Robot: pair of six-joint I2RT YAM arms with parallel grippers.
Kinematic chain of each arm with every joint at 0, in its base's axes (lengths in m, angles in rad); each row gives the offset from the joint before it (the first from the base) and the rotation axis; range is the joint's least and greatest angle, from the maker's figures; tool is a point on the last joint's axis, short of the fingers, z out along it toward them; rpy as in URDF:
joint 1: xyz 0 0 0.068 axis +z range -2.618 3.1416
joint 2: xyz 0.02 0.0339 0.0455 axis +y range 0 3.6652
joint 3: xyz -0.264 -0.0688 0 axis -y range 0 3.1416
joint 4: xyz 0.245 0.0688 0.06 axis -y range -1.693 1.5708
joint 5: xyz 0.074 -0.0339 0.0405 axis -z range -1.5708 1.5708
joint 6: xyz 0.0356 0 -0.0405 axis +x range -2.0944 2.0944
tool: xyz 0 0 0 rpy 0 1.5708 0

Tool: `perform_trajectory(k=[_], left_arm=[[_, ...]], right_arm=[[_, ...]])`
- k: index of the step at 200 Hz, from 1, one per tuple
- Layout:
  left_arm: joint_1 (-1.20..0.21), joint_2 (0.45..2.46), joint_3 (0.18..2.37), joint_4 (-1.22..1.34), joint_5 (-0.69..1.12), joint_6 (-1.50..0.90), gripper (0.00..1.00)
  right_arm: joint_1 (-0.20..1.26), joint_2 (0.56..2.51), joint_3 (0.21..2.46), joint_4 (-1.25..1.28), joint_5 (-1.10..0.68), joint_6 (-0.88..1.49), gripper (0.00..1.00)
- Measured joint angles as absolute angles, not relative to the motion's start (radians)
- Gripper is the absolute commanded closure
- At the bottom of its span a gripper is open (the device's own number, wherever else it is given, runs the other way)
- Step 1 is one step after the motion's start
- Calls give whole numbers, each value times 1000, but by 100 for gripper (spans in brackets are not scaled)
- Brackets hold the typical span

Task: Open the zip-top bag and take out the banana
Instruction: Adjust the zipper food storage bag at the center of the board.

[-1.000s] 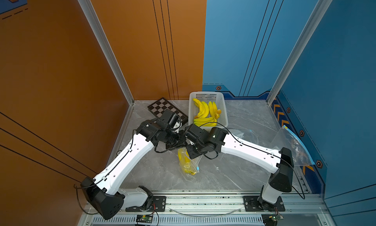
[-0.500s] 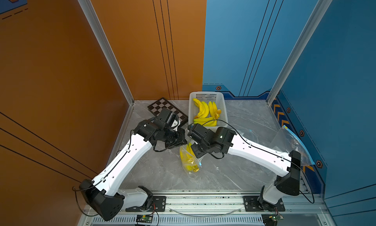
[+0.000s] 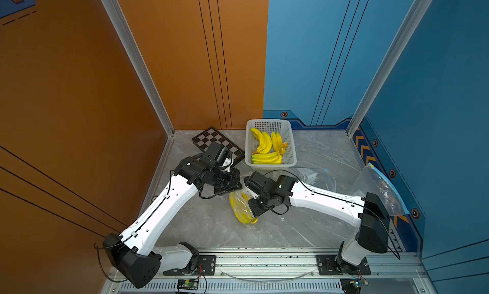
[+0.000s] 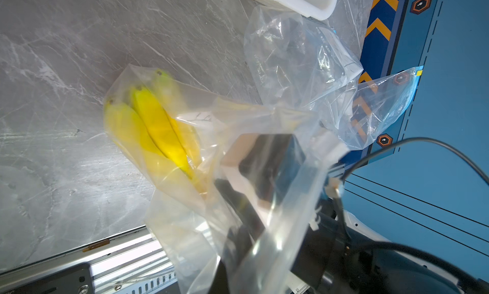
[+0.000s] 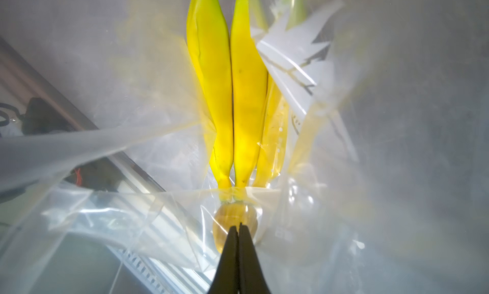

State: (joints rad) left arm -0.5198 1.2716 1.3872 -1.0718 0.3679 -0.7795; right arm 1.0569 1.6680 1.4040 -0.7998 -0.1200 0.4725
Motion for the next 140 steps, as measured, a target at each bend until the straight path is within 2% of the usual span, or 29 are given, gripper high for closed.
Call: perform_trajectory(k=[53, 121, 126, 140], left_arm=[[-506, 1269, 1388, -1093, 368, -780, 100], [-507, 1270, 1404, -1102, 344, -780, 100], [-509, 1270, 1409, -1100, 344, -780, 94], [-519, 1270, 1415, -1089, 344, -775, 59]], right_arm=[[1088, 1654, 1407, -809, -137, 357, 100], [1032, 1784, 1540, -927, -263, 276, 100], [1031, 1797, 1551, -936, -266, 276, 100], [1028, 1819, 1567, -944, -266, 277, 100]])
